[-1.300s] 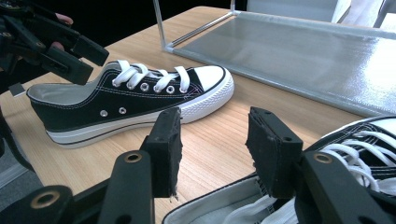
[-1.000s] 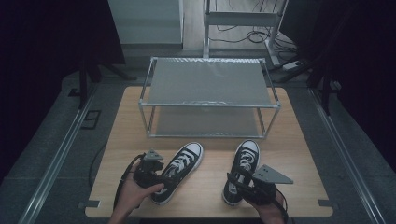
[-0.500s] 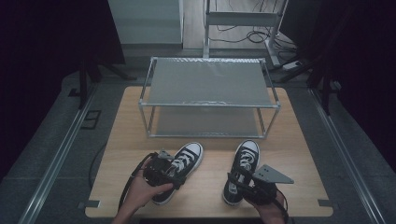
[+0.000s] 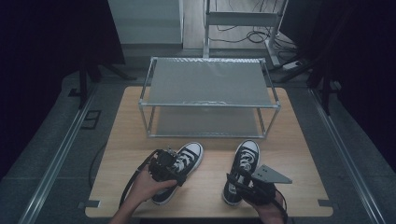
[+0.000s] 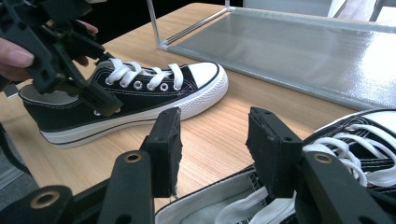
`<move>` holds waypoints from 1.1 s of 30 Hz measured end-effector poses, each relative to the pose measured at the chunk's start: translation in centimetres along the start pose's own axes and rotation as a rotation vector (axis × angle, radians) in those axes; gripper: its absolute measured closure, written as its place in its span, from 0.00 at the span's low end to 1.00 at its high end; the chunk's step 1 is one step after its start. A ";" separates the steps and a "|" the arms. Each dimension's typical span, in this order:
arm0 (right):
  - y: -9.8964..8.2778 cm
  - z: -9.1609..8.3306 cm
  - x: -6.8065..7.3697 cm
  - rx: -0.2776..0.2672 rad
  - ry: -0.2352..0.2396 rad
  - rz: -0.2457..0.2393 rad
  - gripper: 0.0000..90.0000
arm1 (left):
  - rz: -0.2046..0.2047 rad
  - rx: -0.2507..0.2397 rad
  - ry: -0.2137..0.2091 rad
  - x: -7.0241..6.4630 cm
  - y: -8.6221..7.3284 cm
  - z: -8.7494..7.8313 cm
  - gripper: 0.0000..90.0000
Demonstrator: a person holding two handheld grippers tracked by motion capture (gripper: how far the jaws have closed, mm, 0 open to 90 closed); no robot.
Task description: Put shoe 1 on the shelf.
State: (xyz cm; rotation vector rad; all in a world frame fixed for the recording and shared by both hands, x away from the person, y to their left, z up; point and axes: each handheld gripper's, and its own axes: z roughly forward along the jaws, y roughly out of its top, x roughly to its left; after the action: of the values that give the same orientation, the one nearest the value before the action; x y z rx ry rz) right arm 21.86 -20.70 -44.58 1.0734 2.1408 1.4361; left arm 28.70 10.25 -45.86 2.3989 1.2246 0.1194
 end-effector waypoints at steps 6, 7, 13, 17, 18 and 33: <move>0.0 0.0 0.0 0.006 0.002 -0.002 0.61 | -0.010 0.026 -0.012 0.4 0.4 0.2 0.14; 0.0 0.1 0.0 0.006 0.002 0.000 0.61 | -0.017 0.026 -0.015 0.4 0.5 0.2 0.14; -0.1 0.2 0.1 0.006 0.001 0.000 0.61 | -0.030 0.052 0.035 0.6 0.5 0.5 0.15; -0.2 0.3 0.1 0.014 0.002 -0.003 0.61 | -0.024 0.088 0.035 0.4 0.8 1.3 0.14; -0.2 0.3 0.1 0.015 0.003 -0.003 0.61 | -0.026 0.097 0.039 0.4 0.9 1.5 0.14; -0.2 0.4 0.1 0.018 -0.003 -0.006 0.61 | -0.039 0.192 0.024 0.9 1.8 2.9 0.13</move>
State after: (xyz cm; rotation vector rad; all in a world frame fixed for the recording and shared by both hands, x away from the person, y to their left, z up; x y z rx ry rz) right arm 21.94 -20.43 -44.95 1.0736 2.1565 1.4140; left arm 31.39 8.99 -47.82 2.5403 1.3484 0.0195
